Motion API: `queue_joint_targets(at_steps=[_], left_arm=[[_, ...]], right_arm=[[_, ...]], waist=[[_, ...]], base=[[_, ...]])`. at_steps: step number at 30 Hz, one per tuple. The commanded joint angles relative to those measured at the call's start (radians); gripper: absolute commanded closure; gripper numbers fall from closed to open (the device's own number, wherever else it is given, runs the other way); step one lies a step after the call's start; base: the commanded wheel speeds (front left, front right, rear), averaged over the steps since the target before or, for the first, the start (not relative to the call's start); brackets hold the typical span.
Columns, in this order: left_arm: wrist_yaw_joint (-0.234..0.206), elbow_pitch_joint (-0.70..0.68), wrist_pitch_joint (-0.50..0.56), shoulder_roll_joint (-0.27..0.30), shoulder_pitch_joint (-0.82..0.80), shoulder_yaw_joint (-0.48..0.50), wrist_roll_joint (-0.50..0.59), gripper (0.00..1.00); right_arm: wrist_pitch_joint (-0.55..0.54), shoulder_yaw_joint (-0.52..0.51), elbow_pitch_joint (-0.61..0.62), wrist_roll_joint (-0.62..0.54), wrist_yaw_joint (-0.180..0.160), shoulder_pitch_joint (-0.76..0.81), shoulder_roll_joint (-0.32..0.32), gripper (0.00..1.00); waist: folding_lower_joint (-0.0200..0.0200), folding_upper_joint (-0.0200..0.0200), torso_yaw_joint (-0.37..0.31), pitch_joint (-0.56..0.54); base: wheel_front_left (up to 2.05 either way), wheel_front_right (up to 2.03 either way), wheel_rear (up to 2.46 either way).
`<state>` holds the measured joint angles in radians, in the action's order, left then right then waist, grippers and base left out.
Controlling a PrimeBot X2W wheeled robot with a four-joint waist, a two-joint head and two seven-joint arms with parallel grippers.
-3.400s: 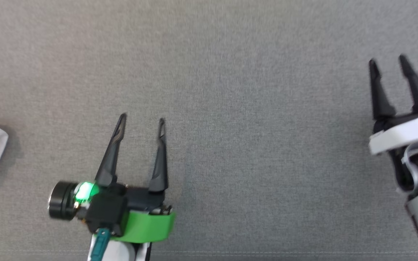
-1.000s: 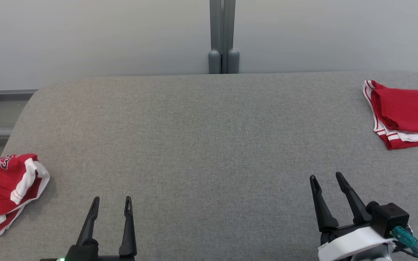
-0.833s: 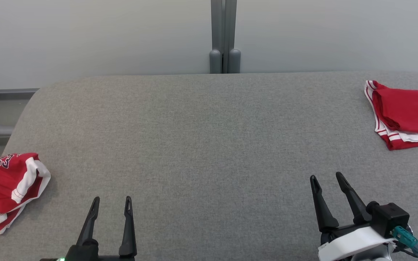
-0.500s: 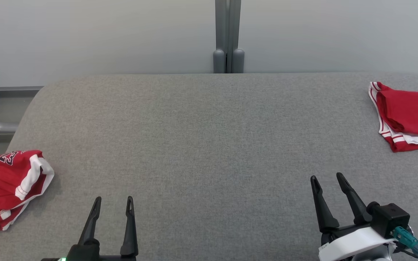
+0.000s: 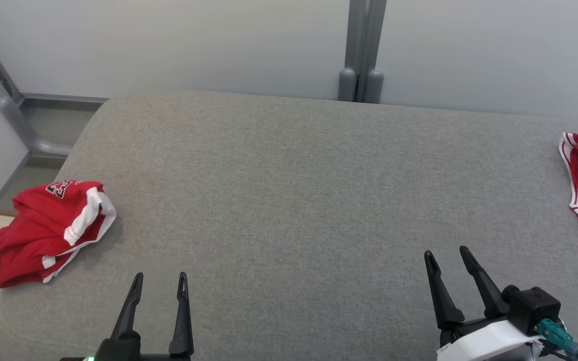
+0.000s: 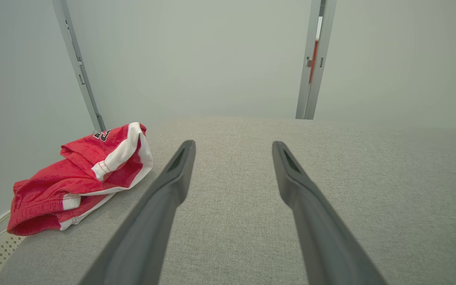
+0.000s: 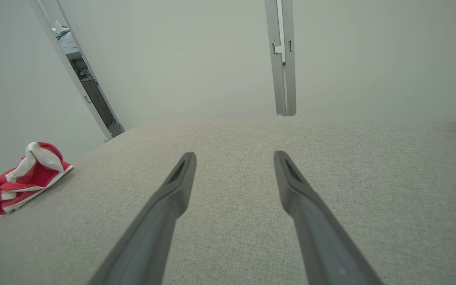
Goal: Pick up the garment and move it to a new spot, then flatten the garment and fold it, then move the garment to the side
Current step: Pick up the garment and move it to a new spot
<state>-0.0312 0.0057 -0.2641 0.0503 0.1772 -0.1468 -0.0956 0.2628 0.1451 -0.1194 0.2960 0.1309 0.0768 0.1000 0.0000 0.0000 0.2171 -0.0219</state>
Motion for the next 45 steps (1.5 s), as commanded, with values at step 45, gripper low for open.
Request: queue_joint_targets(at_steps=[45], left_arm=[[-0.021,-0.028,0.000,0.003,-0.131,0.078,-0.002,0.00]], right_arm=[[0.002,0.083,-0.007,0.010,0.000,-0.071,0.116,0.00]], waist=[[0.0000,0.0000,0.289,0.174]], base=[[0.00,0.00,0.00]])
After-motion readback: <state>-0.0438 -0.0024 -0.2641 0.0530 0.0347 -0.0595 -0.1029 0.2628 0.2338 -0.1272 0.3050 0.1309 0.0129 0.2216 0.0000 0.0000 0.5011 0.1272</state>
